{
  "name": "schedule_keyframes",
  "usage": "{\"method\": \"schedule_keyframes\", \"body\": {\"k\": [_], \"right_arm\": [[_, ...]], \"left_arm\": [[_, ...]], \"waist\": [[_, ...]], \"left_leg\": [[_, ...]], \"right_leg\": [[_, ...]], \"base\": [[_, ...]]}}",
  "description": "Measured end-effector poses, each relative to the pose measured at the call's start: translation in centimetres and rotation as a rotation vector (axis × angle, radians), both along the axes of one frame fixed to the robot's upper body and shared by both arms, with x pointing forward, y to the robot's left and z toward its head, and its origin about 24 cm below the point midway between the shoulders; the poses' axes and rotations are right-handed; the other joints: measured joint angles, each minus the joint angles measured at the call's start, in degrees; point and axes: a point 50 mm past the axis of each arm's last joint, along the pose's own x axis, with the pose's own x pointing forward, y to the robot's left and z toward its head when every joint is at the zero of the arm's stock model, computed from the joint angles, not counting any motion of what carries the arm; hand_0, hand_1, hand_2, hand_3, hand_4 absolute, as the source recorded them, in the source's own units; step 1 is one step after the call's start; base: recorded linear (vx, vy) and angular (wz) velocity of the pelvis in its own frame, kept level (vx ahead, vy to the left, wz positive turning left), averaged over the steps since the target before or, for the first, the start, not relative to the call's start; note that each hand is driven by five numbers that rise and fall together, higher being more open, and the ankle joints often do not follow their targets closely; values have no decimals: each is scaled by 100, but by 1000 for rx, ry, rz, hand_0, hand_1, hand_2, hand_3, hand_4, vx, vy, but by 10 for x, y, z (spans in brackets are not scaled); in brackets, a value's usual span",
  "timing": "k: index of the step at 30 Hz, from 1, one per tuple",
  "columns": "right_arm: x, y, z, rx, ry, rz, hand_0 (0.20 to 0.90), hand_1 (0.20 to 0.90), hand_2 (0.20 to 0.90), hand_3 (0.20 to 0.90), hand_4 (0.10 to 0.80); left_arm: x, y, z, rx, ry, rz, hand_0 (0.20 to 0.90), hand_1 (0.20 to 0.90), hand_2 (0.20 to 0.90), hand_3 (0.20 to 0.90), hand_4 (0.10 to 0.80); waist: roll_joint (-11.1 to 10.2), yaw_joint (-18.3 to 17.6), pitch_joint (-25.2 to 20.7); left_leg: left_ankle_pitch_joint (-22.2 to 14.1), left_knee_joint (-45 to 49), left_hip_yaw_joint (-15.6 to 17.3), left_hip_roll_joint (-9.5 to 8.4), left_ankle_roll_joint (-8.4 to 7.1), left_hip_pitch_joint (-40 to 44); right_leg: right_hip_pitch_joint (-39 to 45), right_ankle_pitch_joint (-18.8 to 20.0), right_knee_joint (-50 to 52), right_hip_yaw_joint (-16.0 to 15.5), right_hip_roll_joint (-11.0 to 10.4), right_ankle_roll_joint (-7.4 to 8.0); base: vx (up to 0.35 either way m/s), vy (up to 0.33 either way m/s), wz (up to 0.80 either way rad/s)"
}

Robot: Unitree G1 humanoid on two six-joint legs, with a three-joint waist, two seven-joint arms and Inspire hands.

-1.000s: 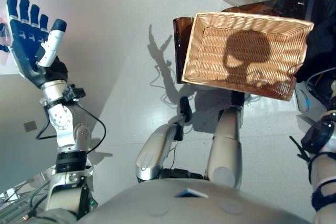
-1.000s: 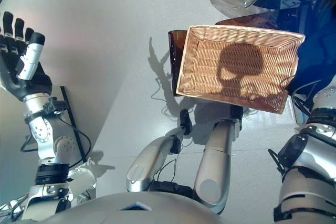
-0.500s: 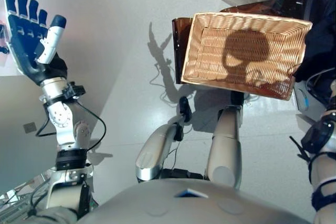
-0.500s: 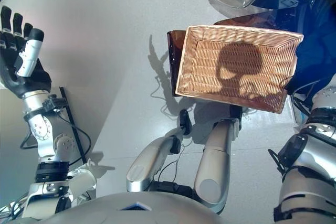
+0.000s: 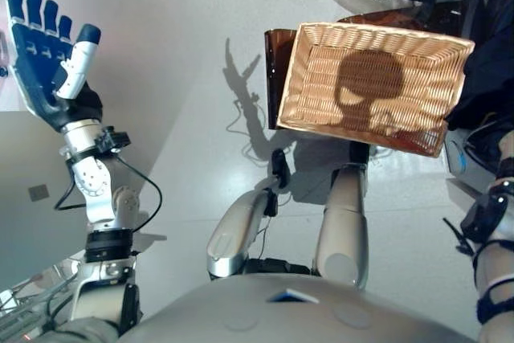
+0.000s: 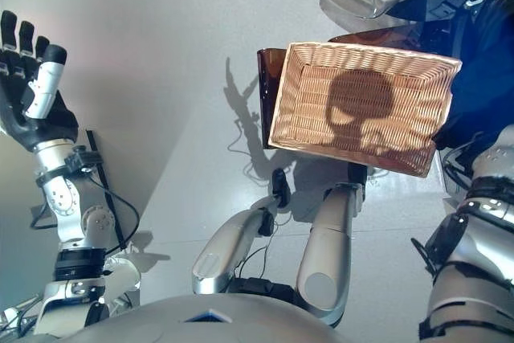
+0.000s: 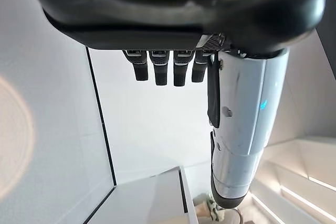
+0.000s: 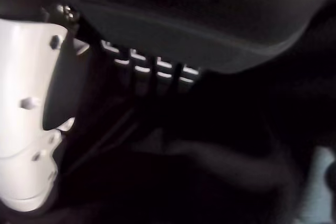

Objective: Pick up the clothes and place them into the washing machine

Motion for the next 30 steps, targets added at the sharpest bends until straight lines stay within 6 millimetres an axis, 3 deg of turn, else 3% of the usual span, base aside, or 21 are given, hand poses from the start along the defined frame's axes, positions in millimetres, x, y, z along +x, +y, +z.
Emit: {"method": "schedule_keyframes", "body": {"k": [4,7,9,10,12,16,20,25,30], "right_arm": [[5,43,-71,95,104,166,900,900,900,900,800],[1,50,-88,115,141,215,900,900,900,900,800],[-1,59,-108,172,178,232,900,900,900,900,800],[-3,74,-127,212,219,263,900,900,900,900,800],[-13,89,-151,243,286,300,900,900,900,900,800],[-38,139,-211,409,430,416,900,900,900,900,800],[-63,162,-242,520,540,472,900,900,900,900,800],[-79,176,-256,574,572,512,900,900,900,900,800],[-102,193,-271,550,713,612,900,900,900,900,800]], "left_arm": [[1,-1,0,-9,-4,-3,900,900,900,900,800],[-1,0,-3,-14,10,5,900,900,900,900,800],[0,-1,-6,-25,26,7,900,900,900,900,800],[-1,-1,-7,-25,29,7,900,900,900,900,800],[-1,0,-7,-25,31,14,900,900,900,900,800],[-4,2,-15,-32,67,24,900,900,900,900,800],[-10,5,-29,-43,127,43,900,900,900,900,800],[-19,7,-42,-58,186,57,900,900,900,900,800],[-28,12,-53,-72,241,86,900,900,900,900,800]], "waist": [[-333,-16,-118],[-437,-32,-169],[-491,-30,-194],[-567,-32,-243],[-748,-24,-365],[-1104,15,-731],[-1189,128,-992],[-1293,188,-1171],[-1709,177,-1534]], "left_leg": [[-18,-71,-109,139,-113,312],[14,-102,-236,183,-150,412],[15,-146,-325,264,-169,624],[18,-216,-366,322,-184,796],[17,-219,-382,349,-189,880],[-16,-339,-551,437,-198,1161],[2,-495,-709,470,-133,1386],[35,-669,-776,443,-37,1622],[19,-838,-833,446,14,1887]], "right_leg": [[379,-119,-86,-199,71,-66],[534,-105,-105,-331,95,-126],[842,-73,-246,-494,109,-188],[1062,-81,-341,-602,145,-210],[1200,-92,-406,-658,168,-228],[1739,-64,-785,-946,150,-212],[2217,87,-1268,-1122,121,-132],[2726,334,-1856,-1274,94,-32],[3306,629,-2652,-1382,118,32]], "base": [[37,19,4],[86,6,12],[151,11,11],[127,-27,10],[94,-10,11],[145,1,23],[120,23,16],[109,24,12],[53,31,4]]}}
